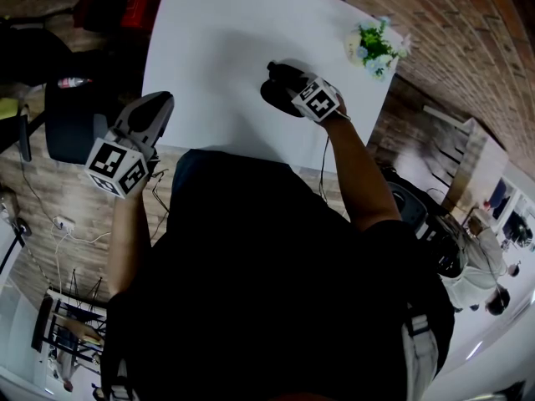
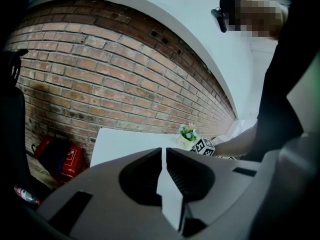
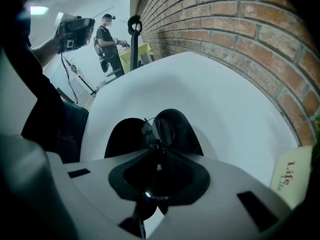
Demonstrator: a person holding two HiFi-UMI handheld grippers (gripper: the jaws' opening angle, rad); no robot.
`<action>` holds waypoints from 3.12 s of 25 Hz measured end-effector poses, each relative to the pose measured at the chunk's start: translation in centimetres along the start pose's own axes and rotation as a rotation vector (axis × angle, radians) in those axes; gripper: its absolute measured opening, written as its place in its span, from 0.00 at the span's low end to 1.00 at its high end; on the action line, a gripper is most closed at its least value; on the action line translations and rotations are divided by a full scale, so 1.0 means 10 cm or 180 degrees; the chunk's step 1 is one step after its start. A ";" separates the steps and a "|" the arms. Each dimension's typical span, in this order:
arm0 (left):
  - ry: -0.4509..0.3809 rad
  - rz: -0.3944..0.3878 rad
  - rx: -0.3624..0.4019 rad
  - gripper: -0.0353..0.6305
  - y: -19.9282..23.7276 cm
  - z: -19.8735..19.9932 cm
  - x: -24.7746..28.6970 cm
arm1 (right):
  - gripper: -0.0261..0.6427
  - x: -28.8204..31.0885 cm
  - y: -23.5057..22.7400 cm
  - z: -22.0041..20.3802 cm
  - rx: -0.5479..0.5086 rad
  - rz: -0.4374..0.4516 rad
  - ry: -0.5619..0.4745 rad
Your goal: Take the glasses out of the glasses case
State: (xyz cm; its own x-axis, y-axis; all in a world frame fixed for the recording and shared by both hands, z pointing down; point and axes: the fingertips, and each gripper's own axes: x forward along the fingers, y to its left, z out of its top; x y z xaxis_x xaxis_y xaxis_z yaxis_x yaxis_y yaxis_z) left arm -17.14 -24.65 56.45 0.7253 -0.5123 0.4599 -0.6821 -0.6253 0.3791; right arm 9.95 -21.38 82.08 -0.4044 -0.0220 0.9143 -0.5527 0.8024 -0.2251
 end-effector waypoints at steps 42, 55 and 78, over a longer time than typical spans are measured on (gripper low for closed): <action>-0.0118 0.0012 0.0195 0.10 -0.41 0.09 -0.25 | 0.08 -0.36 0.08 0.01 -0.0023 -0.0294 -0.0246; -0.0172 -0.0028 0.0392 0.10 -0.67 0.19 -0.41 | 0.08 -0.69 0.19 0.05 0.0015 -0.0483 -0.0507; -0.0149 -0.0249 0.0758 0.10 -1.23 0.29 -0.42 | 0.08 -1.33 0.33 -0.22 0.0157 -0.0906 -0.0847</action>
State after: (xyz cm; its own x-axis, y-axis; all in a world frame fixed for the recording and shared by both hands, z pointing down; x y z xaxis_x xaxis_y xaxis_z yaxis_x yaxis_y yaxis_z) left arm -11.52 -16.56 47.53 0.7823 -0.4802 0.3969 -0.5866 -0.7823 0.2098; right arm 15.13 -17.12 69.92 -0.4011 -0.3985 0.8248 -0.7017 0.7125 0.0030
